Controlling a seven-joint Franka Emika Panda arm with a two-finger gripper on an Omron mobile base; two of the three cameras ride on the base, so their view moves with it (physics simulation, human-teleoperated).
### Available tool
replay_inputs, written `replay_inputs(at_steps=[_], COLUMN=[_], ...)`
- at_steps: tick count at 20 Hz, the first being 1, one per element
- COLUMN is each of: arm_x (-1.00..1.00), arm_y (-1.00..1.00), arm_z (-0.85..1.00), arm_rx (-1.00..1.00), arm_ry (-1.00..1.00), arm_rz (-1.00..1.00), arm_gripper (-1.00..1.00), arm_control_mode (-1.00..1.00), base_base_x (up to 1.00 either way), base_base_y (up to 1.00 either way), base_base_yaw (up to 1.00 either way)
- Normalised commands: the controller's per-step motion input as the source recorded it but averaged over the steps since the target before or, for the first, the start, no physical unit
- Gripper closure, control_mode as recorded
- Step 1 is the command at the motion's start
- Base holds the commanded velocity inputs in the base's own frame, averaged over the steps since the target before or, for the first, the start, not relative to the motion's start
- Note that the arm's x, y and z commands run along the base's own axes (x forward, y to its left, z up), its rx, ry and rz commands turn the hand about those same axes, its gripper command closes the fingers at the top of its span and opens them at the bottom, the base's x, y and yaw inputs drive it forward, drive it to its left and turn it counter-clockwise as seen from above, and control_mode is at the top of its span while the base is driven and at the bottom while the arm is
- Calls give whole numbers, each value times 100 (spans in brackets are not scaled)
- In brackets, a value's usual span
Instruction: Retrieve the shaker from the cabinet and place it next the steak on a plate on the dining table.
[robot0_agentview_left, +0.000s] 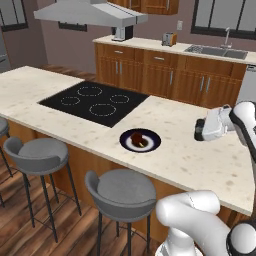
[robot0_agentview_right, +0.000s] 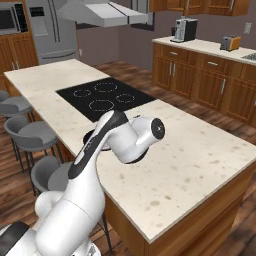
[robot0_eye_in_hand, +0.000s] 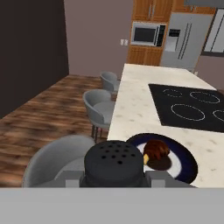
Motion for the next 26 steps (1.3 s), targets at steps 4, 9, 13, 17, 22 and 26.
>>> replay_inputs(at_steps=[4,9,13,17,22,26], arm_x=[4,24,28,35,32,26], arm_y=[0,0,0,0,0,0], arm_z=[-11,-31,-24,-11,-3,-14], arm_rx=[2,3,5,9,3,8], arm_ry=[-1,1,0,0,0,2], arm_rz=[0,0,0,0,0,2], arm_gripper=[100,100,100,100,100,100], arm_control_mode=[-100,-100,-100,-100,-100,-100], base_base_x=[0,0,0,0,0,0], base_base_y=[0,0,0,0,0,0], base_base_yaw=[0,0,0,0,0,0])
